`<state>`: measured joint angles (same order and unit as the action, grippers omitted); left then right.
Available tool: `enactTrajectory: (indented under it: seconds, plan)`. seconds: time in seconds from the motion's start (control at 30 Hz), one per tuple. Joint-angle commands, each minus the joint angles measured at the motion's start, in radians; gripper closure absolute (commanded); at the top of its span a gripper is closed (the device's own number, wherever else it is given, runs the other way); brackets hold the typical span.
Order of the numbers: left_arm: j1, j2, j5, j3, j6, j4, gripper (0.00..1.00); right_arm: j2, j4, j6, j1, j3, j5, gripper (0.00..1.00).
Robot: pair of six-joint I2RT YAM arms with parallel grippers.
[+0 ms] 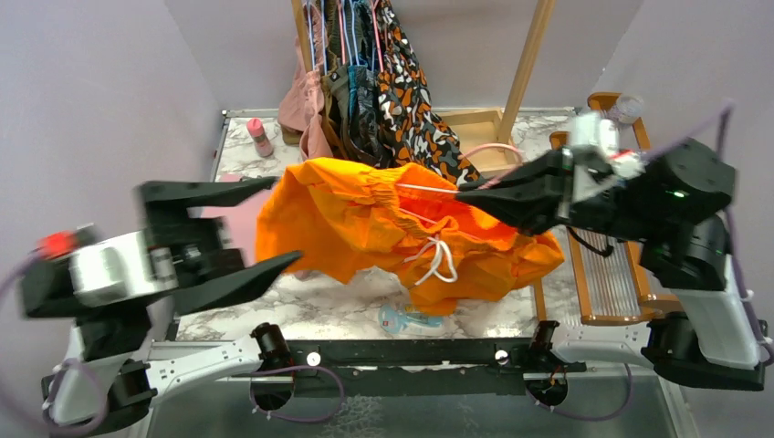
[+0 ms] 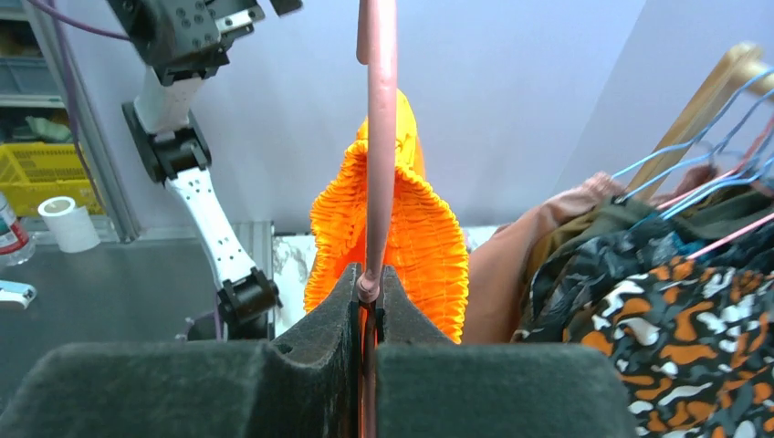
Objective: Place the shorts on the hanger
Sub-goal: Adjust the shorts on the hanger.
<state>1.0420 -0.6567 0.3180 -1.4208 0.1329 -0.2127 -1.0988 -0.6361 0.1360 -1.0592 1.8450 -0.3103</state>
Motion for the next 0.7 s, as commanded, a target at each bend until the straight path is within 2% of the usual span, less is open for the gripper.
enactTrajectory:
  seconds: [0.0,0.17,0.3,0.37,0.43,0.57,0.67]
  plan:
    - [0.001,0.043,-0.064,-0.046,0.063,-0.025,0.16,0.006,-0.08,0.045,-0.001,-0.029,0.019,0.99]
    - [0.0,0.094,-0.127,0.004,0.079,-0.067,0.16,0.045,-0.087,0.026,-0.002,-0.224,0.034,0.99]
    - [0.001,0.102,-0.161,0.032,0.105,-0.085,0.16,0.016,-0.147,0.032,-0.001,-0.197,0.076,0.99]
    - [0.001,0.098,-0.168,0.038,0.117,-0.09,0.16,-0.02,-0.195,0.043,-0.002,-0.116,0.106,0.99]
    - [0.001,0.087,-0.175,0.036,0.133,-0.09,0.16,-0.081,-0.245,0.043,-0.001,0.078,0.11,0.99]
    - [0.0,0.052,-0.19,-0.009,0.16,-0.079,0.16,-0.158,-0.185,0.0,-0.003,0.462,-0.033,0.99]
    - [0.001,0.043,-0.192,-0.047,0.164,-0.054,0.16,-0.162,-0.163,0.009,-0.003,0.495,-0.041,0.99]
